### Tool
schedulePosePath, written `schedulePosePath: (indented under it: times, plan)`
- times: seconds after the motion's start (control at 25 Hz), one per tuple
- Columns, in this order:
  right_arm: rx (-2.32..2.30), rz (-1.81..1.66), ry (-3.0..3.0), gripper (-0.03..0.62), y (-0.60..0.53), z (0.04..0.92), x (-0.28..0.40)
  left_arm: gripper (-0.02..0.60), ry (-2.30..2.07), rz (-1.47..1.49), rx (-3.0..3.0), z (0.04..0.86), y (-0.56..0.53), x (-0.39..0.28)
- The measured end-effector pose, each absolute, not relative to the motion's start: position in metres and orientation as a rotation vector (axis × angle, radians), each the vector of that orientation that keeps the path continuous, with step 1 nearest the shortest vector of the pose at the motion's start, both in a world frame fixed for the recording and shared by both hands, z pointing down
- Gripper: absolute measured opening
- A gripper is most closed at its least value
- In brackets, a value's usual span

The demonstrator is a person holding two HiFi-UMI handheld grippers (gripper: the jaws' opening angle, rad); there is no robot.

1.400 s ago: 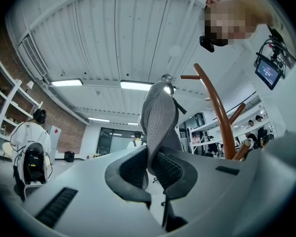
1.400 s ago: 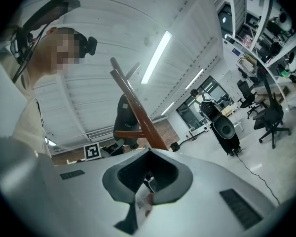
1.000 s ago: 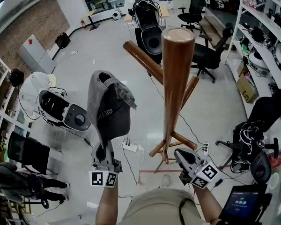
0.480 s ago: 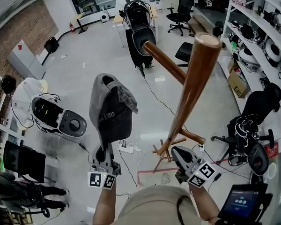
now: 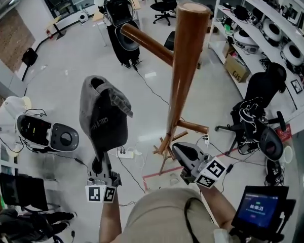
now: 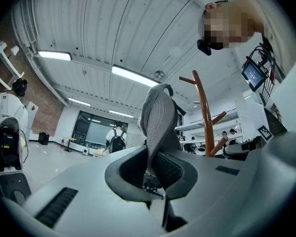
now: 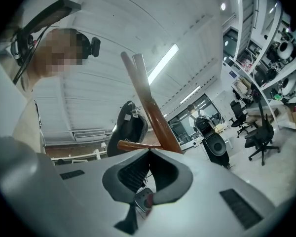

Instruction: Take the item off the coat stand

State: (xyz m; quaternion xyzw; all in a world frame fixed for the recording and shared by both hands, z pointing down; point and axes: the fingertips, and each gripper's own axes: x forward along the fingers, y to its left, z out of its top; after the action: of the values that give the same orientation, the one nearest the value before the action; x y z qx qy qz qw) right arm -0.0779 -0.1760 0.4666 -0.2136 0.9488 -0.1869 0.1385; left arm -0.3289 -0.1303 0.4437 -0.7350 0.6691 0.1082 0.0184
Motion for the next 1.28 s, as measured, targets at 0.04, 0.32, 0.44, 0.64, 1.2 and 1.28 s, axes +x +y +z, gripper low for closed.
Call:
schedulePosePath:
  times: [0.04, 0.32, 0.44, 0.64, 1.2, 1.28]
  plan:
    - [-0.628, -0.538, 2.743, 0.015, -0.175, 0.466, -0.078, 0.032, 2.072, 0.332, -2.293, 0.446, -0.131, -0.328]
    - [-0.668, -0.515, 2.748, 0.015, -0.172, 0.454, -0.088, 0.032, 2.048, 0.319, -2.353, 0.451, -0.133, -0.331]
    - [-0.689, -0.508, 2.747, 0.015, -0.167, 0.454, -0.085, 0.032, 2.035, 0.32, -2.383, 0.456, -0.133, -0.324]
    - [-0.725, -0.511, 2.737, 0.015, -0.161, 0.46, -0.084, 0.032, 1.996, 0.325, -2.43, 0.459, -0.132, -0.313]
    - [-0.812, -0.517, 2.709, 0.015, -0.133, 0.457, -0.089, 0.032, 1.896, 0.34, -2.538, 0.458, -0.124, -0.305]
    - [-0.82, -0.515, 2.707, 0.015, -0.13, 0.456, -0.091, 0.032, 1.883, 0.341, -2.553, 0.459, -0.121, -0.304]
